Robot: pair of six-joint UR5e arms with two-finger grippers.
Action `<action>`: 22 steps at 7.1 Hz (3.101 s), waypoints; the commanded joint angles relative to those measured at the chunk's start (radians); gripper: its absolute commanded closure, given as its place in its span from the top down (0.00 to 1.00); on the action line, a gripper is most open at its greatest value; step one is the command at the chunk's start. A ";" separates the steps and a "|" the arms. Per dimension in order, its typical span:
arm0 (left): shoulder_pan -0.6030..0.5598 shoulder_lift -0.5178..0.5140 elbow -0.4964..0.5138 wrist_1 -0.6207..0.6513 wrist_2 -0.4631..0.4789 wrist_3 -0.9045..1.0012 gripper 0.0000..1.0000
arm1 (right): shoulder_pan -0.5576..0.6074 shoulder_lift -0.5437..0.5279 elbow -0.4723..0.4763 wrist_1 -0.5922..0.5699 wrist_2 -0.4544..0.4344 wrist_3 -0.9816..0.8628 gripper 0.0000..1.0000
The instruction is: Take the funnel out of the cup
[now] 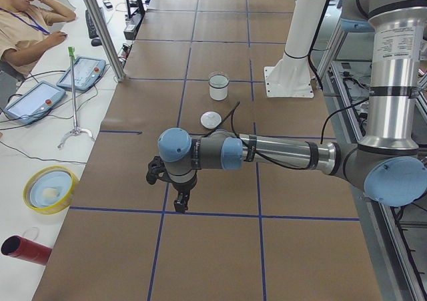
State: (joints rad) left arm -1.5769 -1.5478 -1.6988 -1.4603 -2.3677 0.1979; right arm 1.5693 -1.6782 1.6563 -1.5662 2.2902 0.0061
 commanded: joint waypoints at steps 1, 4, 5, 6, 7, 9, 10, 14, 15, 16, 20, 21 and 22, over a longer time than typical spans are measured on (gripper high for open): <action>0.000 -0.002 -0.016 -0.005 -0.024 0.002 1.00 | 0.000 0.000 0.000 0.000 0.000 0.000 1.00; 0.003 -0.020 -0.071 -0.012 -0.027 0.000 1.00 | 0.000 0.000 -0.001 0.000 0.000 0.000 1.00; 0.005 -0.078 -0.109 -0.014 -0.016 0.003 1.00 | 0.000 0.000 0.000 0.000 0.000 0.000 1.00; 0.005 -0.197 -0.069 -0.032 -0.019 -0.020 1.00 | 0.000 0.000 0.000 0.000 0.000 0.000 1.00; 0.003 -0.250 -0.081 -0.053 -0.021 -0.140 1.00 | 0.000 0.000 0.000 0.000 0.000 0.000 1.00; 0.008 -0.255 -0.142 -0.239 -0.030 -0.546 1.00 | 0.000 0.000 0.000 0.000 0.000 0.000 1.00; 0.082 -0.264 -0.151 -0.406 -0.033 -0.625 1.00 | 0.000 0.000 0.000 0.000 0.000 0.000 1.00; 0.531 -0.410 -0.219 -0.404 0.074 -1.296 1.00 | 0.000 0.000 0.000 0.000 0.000 0.000 1.00; 0.634 -0.528 -0.213 -0.258 0.158 -1.392 1.00 | 0.000 0.000 0.000 0.000 0.000 0.000 1.00; 0.744 -0.646 -0.210 -0.088 0.256 -1.487 1.00 | 0.000 0.000 0.000 0.000 0.000 0.000 1.00; 1.009 -0.848 -0.009 0.055 0.471 -1.699 1.00 | 0.000 0.000 0.000 0.000 0.000 0.000 1.00; 1.029 -0.850 0.031 0.055 0.482 -1.706 1.00 | 0.000 0.000 0.000 0.000 0.000 0.000 1.00; 1.051 -0.850 0.063 0.054 0.489 -1.706 1.00 | 0.000 0.000 0.000 0.000 0.000 0.000 1.00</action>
State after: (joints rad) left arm -0.5573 -2.3935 -1.6794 -1.4065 -1.8959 -1.4996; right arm 1.5693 -1.6782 1.6567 -1.5662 2.2902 0.0061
